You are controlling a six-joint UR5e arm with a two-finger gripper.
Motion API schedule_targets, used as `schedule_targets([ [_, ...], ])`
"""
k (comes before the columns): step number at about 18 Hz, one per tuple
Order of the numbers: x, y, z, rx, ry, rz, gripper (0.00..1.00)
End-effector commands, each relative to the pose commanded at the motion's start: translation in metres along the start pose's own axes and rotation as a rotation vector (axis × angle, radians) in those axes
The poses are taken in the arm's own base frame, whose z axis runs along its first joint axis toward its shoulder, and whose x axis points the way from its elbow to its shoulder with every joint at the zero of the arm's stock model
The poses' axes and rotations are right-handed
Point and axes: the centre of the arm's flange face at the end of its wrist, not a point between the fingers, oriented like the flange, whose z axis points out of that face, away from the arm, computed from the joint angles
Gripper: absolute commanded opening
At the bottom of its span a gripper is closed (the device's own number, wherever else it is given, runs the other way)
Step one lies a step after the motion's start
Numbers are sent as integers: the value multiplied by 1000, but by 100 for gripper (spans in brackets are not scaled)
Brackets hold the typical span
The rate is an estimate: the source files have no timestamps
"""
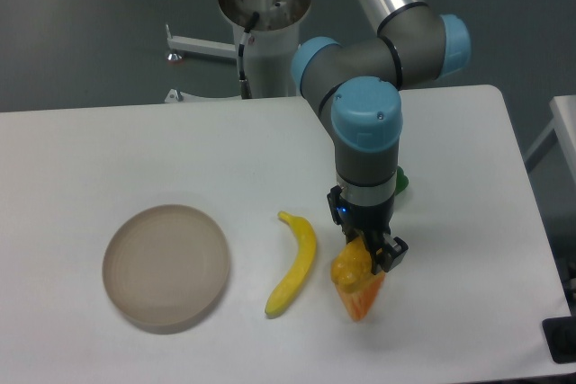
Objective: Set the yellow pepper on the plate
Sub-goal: 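Carry the held yellow pepper with the gripper over the beige plate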
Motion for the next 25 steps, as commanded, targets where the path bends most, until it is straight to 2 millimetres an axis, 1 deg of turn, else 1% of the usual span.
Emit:
schedule_targets([
  [4,5,-5,-12,1,-6,3,53],
  [7,21,-23,-30,7,1,-47,53],
  [9,39,-40,-41,8,27,-49,53],
  [11,58,-58,-59,15,32,-104,53],
  [13,86,-83,-71,24,55,-157,53],
  [15,115,-110,-67,27,83,-216,53],
  [16,133,-129,-65,26,95,-256,53],
  [18,157,-157,-59,21,112,-379,53],
  [19,165,-167,-54,15,124,-454,53],
  [20,173,-178,-42,1,137,-516,53],
  [22,191,-201,-23,-12,152,-588,53],
  [24,197,-208,0,-40,172,-617,53],
  [25,201,-213,7,-48,178,-624,53],
])
